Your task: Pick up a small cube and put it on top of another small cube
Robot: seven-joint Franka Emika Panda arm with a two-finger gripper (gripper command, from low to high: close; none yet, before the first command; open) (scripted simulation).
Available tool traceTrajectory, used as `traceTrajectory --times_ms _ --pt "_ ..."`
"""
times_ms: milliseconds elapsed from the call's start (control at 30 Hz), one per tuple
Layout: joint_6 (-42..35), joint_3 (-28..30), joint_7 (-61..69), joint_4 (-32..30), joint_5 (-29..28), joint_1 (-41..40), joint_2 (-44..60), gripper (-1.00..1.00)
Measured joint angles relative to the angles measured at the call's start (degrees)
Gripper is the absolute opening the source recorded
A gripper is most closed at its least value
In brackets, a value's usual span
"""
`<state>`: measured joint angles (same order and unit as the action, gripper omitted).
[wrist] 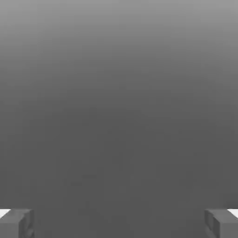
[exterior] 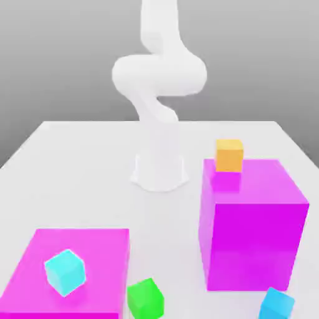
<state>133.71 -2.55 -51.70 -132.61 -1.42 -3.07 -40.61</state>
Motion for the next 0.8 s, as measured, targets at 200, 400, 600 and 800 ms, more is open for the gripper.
traceTrajectory --times_ms 200,400,600,800 --pt "4.74 -5.79 -14.72 -2.04 -3.98 -6.93 12.83 0.00" --pt "9.24 -9.39 -29.57 -3.98 -8.60 -11.63 25.44 0.00" --pt "13.88 -10.13 -43.40 -5.97 -11.80 -13.77 37.84 0.00" --pt "19.12 -9.57 -53.57 -8.20 -9.85 -13.67 49.32 0.00"
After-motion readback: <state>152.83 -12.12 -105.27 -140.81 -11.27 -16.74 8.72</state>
